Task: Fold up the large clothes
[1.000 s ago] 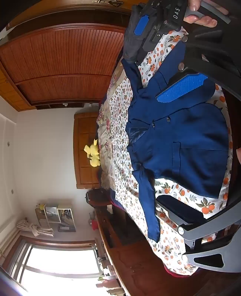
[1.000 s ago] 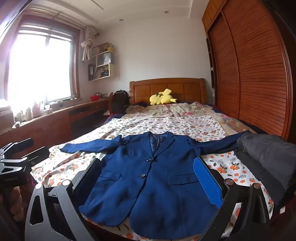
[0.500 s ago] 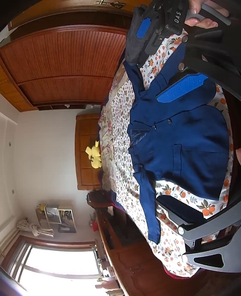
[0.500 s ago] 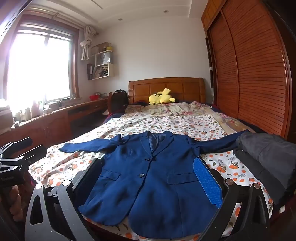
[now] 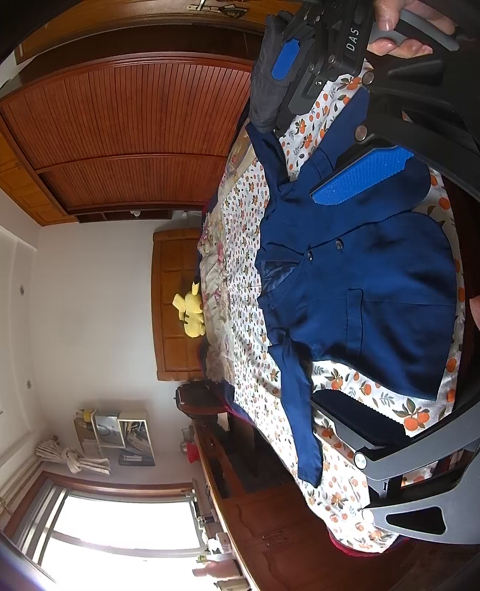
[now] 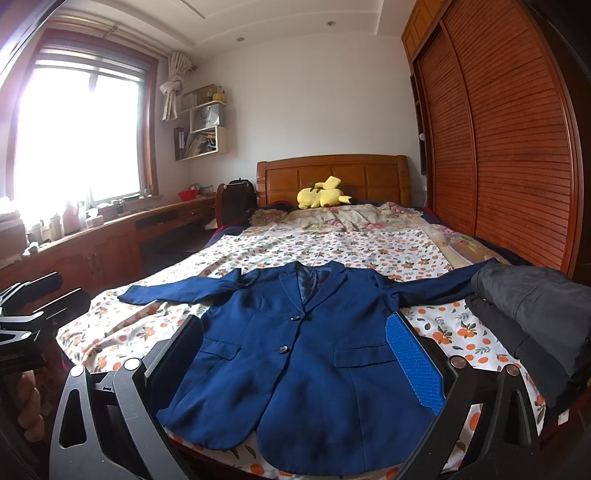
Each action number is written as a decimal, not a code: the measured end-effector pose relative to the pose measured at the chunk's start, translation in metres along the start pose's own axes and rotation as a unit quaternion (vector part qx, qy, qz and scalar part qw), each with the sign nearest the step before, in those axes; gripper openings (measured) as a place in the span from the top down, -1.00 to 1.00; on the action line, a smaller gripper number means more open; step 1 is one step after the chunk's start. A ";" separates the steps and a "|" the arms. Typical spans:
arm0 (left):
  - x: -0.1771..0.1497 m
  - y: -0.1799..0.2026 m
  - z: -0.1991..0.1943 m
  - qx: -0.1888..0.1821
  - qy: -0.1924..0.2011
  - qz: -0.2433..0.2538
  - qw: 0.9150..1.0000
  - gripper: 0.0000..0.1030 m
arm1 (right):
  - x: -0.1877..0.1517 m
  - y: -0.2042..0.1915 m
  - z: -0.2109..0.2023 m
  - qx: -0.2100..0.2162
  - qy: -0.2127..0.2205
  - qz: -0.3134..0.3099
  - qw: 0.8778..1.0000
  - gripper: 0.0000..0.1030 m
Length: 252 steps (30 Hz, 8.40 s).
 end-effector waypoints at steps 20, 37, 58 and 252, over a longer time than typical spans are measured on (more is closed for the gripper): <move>0.000 0.003 -0.004 0.002 0.004 0.003 1.000 -0.95 | 0.006 0.001 -0.002 0.001 0.002 0.000 1.000 -0.86; -0.002 0.002 -0.002 0.001 0.001 0.005 1.000 -0.95 | 0.007 -0.001 -0.002 0.001 0.002 0.001 1.000 -0.86; -0.006 0.000 0.002 -0.001 -0.005 0.003 1.000 -0.95 | 0.007 -0.003 -0.001 0.002 0.000 0.001 1.000 -0.86; -0.096 -0.137 0.256 -0.002 -0.151 -0.061 0.987 -0.95 | -0.094 -0.093 0.338 0.203 -0.291 -0.154 0.922 -0.14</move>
Point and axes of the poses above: each gripper's, at about its wrist camera, not at the fingertips, and z roughly the way its jaws point, y to its right, x to its top, the point moved 1 cm from there along z, roughly the way its jaws point, and after that the axes turned 7 degrees about z, right-handed, at the moved point
